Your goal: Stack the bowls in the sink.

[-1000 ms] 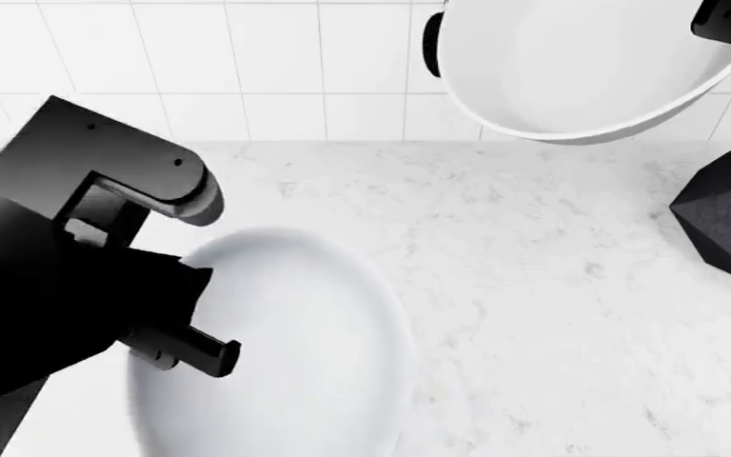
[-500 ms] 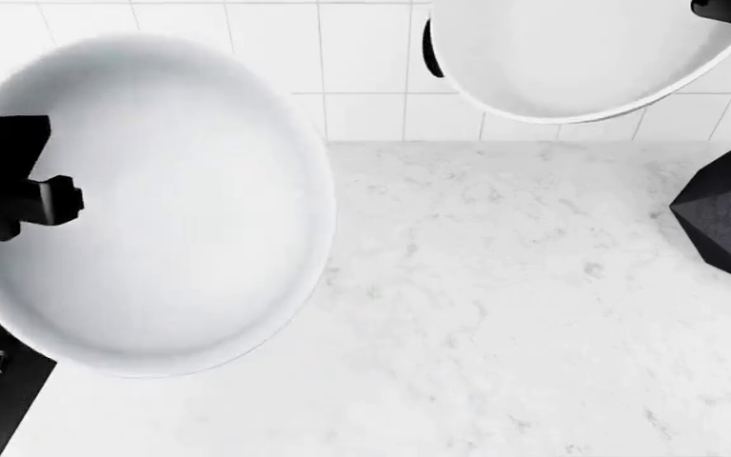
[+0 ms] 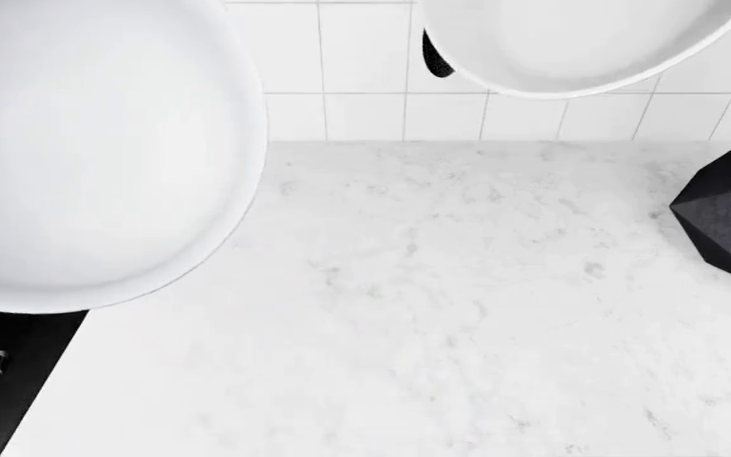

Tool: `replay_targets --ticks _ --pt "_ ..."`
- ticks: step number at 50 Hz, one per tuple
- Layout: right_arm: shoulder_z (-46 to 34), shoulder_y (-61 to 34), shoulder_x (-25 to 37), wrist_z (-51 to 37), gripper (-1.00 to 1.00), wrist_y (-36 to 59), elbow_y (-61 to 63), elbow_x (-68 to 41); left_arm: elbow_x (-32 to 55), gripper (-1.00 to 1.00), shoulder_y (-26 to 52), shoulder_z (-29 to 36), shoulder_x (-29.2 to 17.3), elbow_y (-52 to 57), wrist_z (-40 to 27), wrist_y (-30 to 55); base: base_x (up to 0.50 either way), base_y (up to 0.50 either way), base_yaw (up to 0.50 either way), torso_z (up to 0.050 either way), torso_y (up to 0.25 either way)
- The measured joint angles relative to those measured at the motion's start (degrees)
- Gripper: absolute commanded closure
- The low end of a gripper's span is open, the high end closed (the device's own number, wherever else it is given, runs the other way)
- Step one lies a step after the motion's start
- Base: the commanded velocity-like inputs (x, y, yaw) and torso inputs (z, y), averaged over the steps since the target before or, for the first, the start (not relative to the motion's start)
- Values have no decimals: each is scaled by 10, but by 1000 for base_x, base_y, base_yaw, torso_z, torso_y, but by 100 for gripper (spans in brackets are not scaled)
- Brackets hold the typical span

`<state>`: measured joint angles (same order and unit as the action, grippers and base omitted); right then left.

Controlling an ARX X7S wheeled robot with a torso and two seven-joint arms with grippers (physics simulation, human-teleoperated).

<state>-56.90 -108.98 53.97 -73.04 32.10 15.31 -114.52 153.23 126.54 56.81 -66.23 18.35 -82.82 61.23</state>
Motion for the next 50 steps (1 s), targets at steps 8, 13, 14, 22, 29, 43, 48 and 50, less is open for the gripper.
replay_targets --ticks 8,13,14,22,29,43,48,50 --pt "2 -10 -3 9 100 8 6 18 8 100 14 0 1 -10 -13 12 0 12 0 0 1" --pt "1 -15 -4 14 100 15 7 27 12 100 18 -2 1 -13 -15 15 0 402 0 3 0" --pt "0 -16 -5 15 100 16 7 28 13 100 18 -2 1 -13 -16 16 0 500 0 0 0" --pt "0 -21 -9 21 100 23 7 34 14 100 23 -2 1 -20 -20 23 0 500 0 0 1" --pt "0 -23 -10 24 100 27 6 37 15 100 25 -2 2 -23 -23 26 -5 500 0 0 0" --pt "0 -24 -9 25 100 33 6 39 18 100 26 -1 1 -23 -25 27 -140 500 0 0 1" --pt "1 -24 -8 24 100 34 7 38 18 100 26 0 0 -23 -26 27 -136 500 0 0 0" --pt "1 -23 -7 24 100 34 8 38 18 100 26 0 0 -22 -26 27 -55 500 0 0 0"
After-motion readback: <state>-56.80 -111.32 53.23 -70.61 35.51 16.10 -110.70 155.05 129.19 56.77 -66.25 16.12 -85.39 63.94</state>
